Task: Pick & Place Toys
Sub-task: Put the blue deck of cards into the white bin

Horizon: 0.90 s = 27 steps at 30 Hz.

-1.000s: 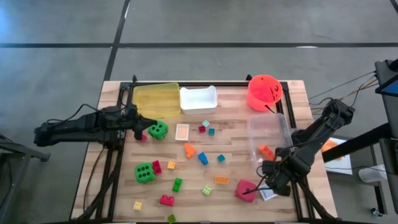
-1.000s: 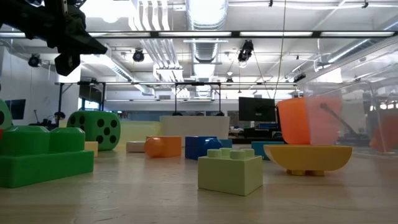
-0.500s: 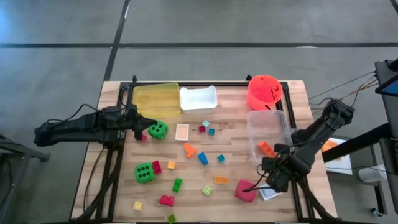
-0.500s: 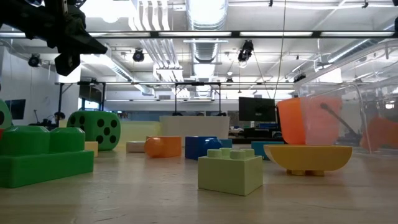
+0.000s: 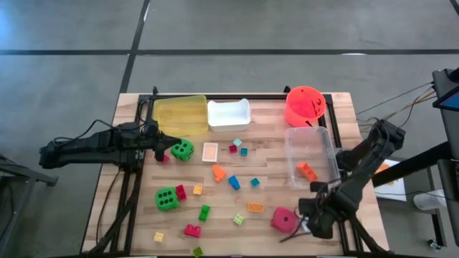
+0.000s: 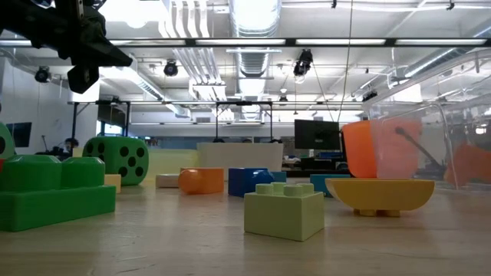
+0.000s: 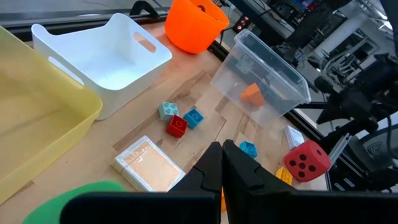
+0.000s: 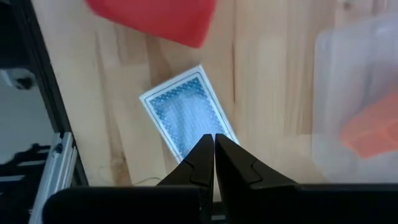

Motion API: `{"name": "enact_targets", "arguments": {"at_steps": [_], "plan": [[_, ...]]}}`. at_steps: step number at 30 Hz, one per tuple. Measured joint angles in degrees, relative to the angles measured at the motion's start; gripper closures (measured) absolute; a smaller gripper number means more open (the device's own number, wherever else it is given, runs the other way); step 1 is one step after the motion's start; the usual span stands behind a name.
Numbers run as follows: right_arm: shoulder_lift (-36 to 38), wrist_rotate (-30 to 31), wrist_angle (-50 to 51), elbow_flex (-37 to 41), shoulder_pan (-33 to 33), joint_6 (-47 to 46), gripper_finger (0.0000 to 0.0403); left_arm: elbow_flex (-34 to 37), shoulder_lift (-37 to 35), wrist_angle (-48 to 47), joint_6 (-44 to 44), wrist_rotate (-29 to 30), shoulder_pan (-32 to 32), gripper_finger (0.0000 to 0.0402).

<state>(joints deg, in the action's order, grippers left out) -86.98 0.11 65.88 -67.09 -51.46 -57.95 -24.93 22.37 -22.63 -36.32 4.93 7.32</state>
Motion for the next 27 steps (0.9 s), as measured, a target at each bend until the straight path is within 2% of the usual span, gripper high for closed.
{"name": "enact_targets", "arguments": {"at_steps": [6,17,27], "plan": [[-5.42,1.61,3.67,-5.81,-4.3,0.96,0.039,0.0,0.0,0.02,-0.13,0.0,-0.01,0.0401],[-16.96,4.44,1.62,-11.94,-9.67,0.98,0.039,0.0,-0.01,0.01,-0.17,0.0,-0.01,0.0401],[-21.31,4.86,1.25,-12.07,-10.8,2.44,0.039,0.0,0.0,0.0,-0.2,0.0,0.0,0.0402]]}}
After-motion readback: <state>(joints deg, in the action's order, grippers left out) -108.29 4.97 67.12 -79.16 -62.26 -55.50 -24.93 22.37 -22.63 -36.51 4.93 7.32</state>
